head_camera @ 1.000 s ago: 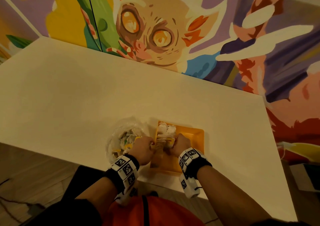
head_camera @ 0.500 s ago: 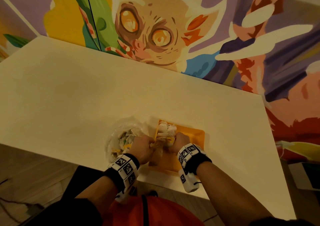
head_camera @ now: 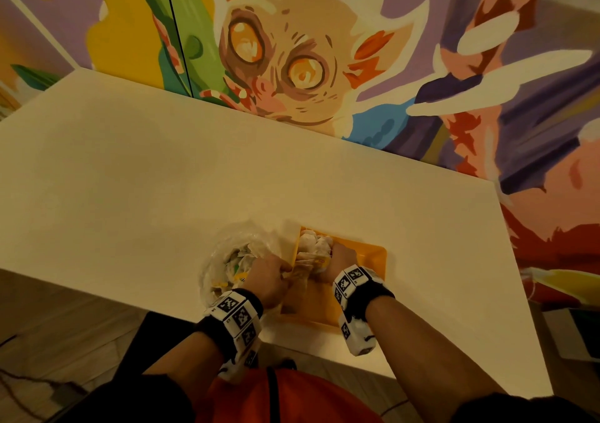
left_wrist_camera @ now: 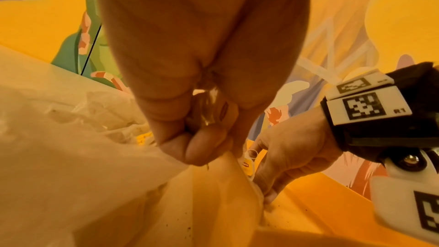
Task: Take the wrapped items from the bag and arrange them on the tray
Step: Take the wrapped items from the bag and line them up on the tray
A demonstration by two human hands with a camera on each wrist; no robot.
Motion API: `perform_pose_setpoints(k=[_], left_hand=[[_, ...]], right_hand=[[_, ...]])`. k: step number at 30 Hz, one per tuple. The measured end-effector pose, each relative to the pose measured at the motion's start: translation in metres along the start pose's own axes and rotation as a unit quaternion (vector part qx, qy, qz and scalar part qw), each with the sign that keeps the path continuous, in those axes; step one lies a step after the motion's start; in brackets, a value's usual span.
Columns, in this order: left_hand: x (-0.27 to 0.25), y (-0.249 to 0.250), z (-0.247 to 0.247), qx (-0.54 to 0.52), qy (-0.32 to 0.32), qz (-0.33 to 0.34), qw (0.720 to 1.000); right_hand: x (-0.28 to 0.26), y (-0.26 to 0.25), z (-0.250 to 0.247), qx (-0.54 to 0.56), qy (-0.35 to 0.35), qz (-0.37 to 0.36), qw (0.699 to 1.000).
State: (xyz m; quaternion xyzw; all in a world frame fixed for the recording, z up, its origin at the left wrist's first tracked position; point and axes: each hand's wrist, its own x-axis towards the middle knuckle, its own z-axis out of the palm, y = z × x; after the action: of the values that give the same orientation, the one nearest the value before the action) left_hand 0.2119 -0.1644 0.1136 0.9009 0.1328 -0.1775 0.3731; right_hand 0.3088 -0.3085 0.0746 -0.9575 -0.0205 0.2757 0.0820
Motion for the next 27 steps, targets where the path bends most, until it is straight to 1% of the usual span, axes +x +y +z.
perform_pose_setpoints(k=[4,8,11,13,15,16,17,19,20,22,24,26,27], left_hand=[[0.0,0.0,0.0,0.009,-0.003,0.003,1.0],[0.0,-0.003,0.0,0.01,0.002,0.009,1.0],[-0.001,-0.005,-0.001,0.008,0.007,0.015,1.0],[-0.002,-0.006,-0.002,-0.007,0.025,0.017,1.0],[-0.001,-0.007,-0.005,-0.064,0.044,0.005,0.997],[-0.001,-0.008,-0.006,-0.129,0.042,-0.01,0.991],[-0.001,-0.007,-0.008,-0.212,0.027,-0.031,0.976],[-0.003,-0.002,-0.013,-0.356,-0.014,-0.075,0.932],[-0.004,-0.001,-0.015,-0.401,-0.027,-0.089,0.912],[-0.003,0.002,-0.018,-0.449,-0.046,-0.103,0.886],[-0.002,0.001,-0.019,-0.468,-0.058,-0.105,0.876],[0.0,0.001,-0.018,-0.476,-0.061,-0.097,0.872],[0.0,0.001,-0.018,-0.478,-0.059,-0.096,0.871]], right_hand=[[-0.001,-0.002,0.001,-0.029,-0.012,-0.029,0.999],[0.004,0.002,0.005,-0.02,-0.027,-0.036,0.999],[-0.001,0.01,0.001,0.029,-0.027,-0.033,0.999],[-0.002,0.018,0.001,0.063,-0.016,-0.019,0.998],[-0.007,0.024,-0.001,0.093,-0.007,-0.003,0.996],[-0.01,0.026,-0.003,0.112,0.006,-0.003,0.994],[-0.014,0.027,-0.005,0.13,0.027,-0.008,0.991],[-0.026,0.027,-0.013,0.159,0.081,-0.059,0.982],[-0.034,0.024,-0.019,0.181,0.107,-0.096,0.973],[-0.053,0.013,-0.028,0.257,0.119,-0.17,0.944],[-0.073,-0.001,-0.036,0.318,0.081,-0.24,0.914],[-0.087,-0.012,-0.039,0.33,0.023,-0.287,0.899],[-0.09,-0.016,-0.038,0.331,-0.006,-0.299,0.895]])
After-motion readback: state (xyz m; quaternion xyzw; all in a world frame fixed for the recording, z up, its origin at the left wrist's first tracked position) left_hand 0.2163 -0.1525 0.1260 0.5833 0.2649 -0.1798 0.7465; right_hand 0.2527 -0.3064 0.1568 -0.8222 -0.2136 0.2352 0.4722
